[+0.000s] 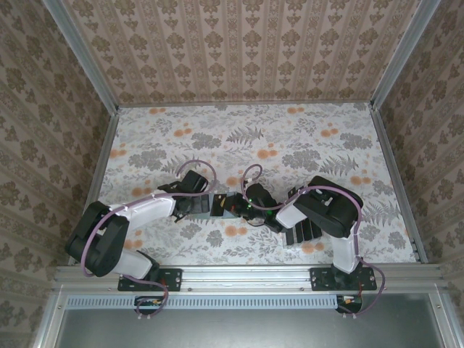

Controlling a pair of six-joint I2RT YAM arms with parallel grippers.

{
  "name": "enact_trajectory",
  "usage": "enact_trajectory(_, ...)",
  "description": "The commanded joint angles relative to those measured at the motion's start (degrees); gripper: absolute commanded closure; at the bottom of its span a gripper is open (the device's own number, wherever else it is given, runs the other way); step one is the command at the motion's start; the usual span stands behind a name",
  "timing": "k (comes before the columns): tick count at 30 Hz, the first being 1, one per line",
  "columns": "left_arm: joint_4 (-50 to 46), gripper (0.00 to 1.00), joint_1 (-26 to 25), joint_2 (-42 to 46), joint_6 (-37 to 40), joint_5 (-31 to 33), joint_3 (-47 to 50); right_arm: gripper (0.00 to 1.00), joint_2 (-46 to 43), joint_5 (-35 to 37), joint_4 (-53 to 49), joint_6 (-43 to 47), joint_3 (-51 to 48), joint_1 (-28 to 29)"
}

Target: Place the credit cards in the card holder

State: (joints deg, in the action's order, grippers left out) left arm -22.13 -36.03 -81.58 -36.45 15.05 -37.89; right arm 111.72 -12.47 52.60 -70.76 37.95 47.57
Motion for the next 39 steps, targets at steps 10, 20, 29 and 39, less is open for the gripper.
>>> enact_trajectory(10,-3.1,0.00,0.0,-0.2,-0.6,1.6,1.5,1.00,3.3,-3.4,-2.2,-0.8,1.3,0.6)
enact_trajectory(20,-2.9,0.00,0.0,-0.3,-0.7,1.2,1.5,1.00,4.9,-4.2,-4.7,-0.5,4.3,0.5)
enact_trajectory(29,-3.4,0.00,0.0,-0.1,-0.3,0.6,0.3,1.00,6.6,-5.8,-9.6,0.6,9.0,0.7)
enact_trajectory(39,-5.8,0.00,1.1,3.0,0.3,-0.6,-3.5,0.54,1.9,-4.6,-17.4,3.5,9.2,0.3)
